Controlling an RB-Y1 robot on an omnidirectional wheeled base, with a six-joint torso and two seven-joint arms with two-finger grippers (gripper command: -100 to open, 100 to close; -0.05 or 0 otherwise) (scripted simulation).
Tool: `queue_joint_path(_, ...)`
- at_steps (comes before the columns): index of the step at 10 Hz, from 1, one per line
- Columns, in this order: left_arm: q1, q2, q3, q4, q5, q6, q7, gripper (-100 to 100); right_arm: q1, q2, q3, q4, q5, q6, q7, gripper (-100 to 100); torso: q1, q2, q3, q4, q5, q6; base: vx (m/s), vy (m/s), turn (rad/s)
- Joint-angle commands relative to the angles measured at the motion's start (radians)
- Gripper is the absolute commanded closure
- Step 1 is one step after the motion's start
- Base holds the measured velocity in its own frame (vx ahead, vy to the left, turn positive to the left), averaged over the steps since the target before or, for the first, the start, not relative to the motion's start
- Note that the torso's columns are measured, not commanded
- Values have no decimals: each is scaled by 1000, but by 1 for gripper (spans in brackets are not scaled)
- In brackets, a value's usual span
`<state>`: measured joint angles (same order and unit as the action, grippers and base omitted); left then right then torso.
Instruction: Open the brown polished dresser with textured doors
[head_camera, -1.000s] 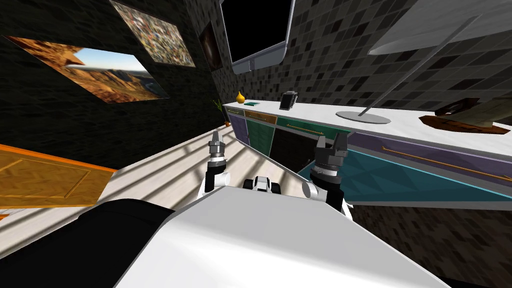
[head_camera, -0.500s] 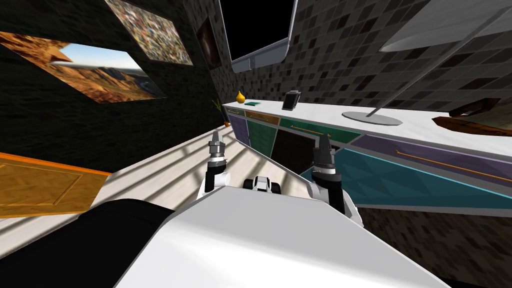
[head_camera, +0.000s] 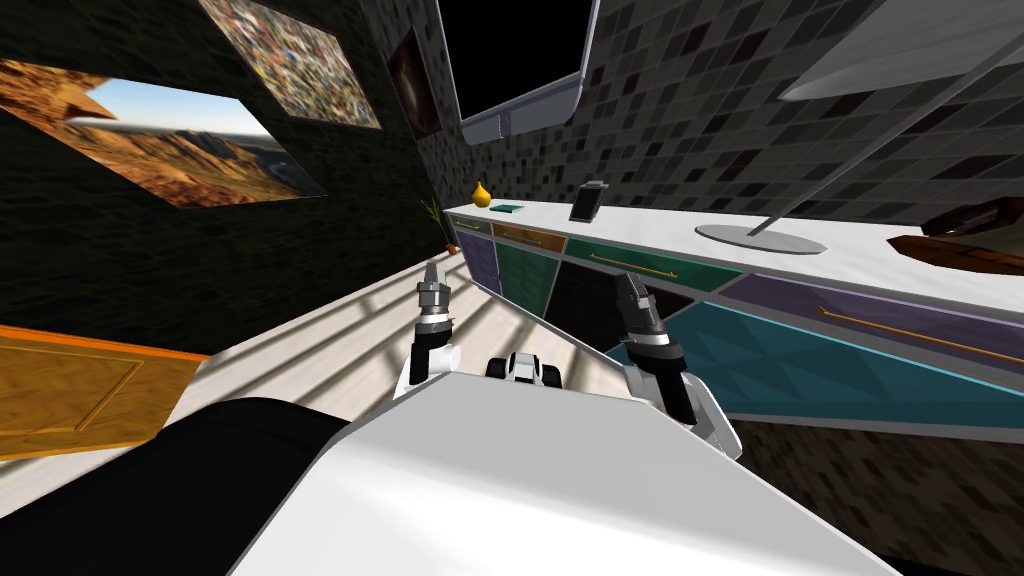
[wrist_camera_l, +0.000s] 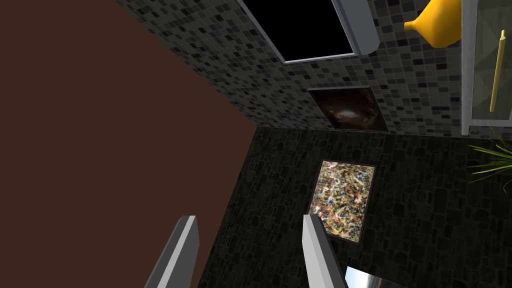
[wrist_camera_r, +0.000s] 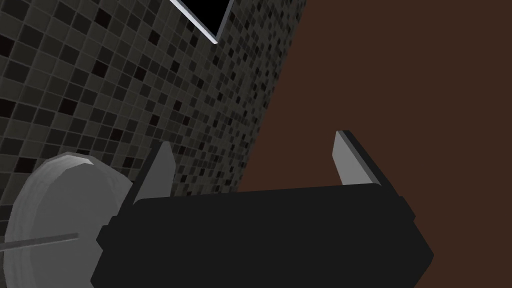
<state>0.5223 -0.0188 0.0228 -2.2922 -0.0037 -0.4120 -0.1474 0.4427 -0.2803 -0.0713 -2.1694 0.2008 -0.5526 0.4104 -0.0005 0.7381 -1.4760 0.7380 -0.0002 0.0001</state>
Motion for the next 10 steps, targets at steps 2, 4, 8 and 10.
queue_joint_path(2, 0, 0, 0, 0, 0, 0, 0, 0, -14, -50, -23, 23, 99, 27, 89, -100, 1, 0, 0, 0, 0, 0, 64, 85, -37)
queue_joint_path(4, 0, 0, 0, 0, 0, 0, 0, 0, -19, -70, -32, 33, 147, 37, 125, -100, 0, 0, 0, 0, 0, 0, 59, 80, -20)
queue_joint_path(8, 0, 0, 0, 0, 0, 0, 0, 0, -38, -127, -58, 68, 252, 67, 222, -100, -1, 0, 0, 0, 0, 0, 72, 86, -21)
queue_joint_path(10, 0, 0, 0, 0, 0, 0, 0, 0, -45, -146, -65, 81, 295, 77, 262, -100, 0, 1, 0, 0, 0, 0, 57, 76, -4)
